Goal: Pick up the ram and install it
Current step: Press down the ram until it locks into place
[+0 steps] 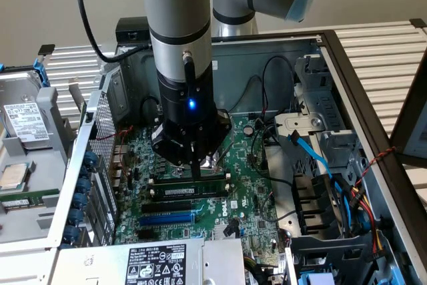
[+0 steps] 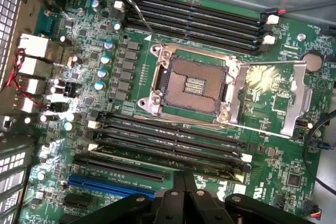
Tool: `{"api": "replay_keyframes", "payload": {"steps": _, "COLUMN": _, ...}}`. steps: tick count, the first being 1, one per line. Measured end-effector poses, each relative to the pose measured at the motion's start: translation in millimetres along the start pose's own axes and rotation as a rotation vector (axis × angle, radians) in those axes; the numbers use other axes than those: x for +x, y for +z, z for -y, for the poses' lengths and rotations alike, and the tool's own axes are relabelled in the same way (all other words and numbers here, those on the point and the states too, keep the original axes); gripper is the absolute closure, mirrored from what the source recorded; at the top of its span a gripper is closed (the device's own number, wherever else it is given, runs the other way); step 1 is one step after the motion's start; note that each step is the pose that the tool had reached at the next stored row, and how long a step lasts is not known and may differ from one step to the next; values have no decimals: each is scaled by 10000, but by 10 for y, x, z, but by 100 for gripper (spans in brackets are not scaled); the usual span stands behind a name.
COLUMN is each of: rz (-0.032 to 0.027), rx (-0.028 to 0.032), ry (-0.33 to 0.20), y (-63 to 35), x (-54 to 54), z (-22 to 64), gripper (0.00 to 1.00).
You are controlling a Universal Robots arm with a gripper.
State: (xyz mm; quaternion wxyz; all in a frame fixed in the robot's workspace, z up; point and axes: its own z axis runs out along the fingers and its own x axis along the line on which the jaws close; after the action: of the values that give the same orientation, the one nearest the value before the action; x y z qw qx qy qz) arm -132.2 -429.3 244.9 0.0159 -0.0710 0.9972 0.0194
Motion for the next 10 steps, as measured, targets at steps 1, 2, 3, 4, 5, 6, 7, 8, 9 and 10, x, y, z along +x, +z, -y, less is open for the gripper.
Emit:
{"api": "replay_keyframes", "payload": {"steps": 1, "rz": 5, "rx": 5, "ry": 150, "y": 0, "x": 0, "z": 0, "gripper": 90}}
{"api": "replay_keyframes", "payload": {"steps": 2, "rz": 11, "rx": 11, "ry": 307, "y": 0, "x": 0, "z": 0, "gripper": 90}}
{"api": "replay_keyframes", "payload": {"steps": 3, "rz": 16, "rx": 17, "ry": 469, "y": -1, "x": 0, "z": 0, "gripper": 90}}
{"api": "replay_keyframes", "payload": {"steps": 4, "rz": 23, "rx": 22, "ry": 627, "y": 0, "x": 0, "z": 0, "gripper": 90}}
{"api": "replay_keyframes", "payload": {"steps": 5, "rz": 28, "rx": 28, "ry": 793, "y": 0, "x": 0, "z": 0, "gripper": 90}}
{"api": "replay_keyframes", "payload": {"steps": 6, "rz": 34, "rx": 34, "ry": 950, "y": -1, "x": 0, "z": 0, "gripper": 90}}
{"api": "replay_keyframes", "payload": {"steps": 7, "rz": 40, "rx": 39, "ry": 1104, "y": 0, "x": 0, "z": 0, "gripper": 90}}
{"api": "replay_keyframes", "payload": {"steps": 8, "rz": 45, "rx": 45, "ry": 1265, "y": -1, "x": 0, "z": 0, "gripper": 90}}
{"api": "replay_keyframes", "payload": {"steps": 9, "rz": 51, "rx": 50, "ry": 1419, "y": 0, "x": 0, "z": 0, "gripper": 90}}
{"api": "replay_keyframes", "payload": {"steps": 10, "rz": 57, "rx": 56, "ry": 1570, "y": -1, "x": 0, "z": 0, "gripper": 90}}
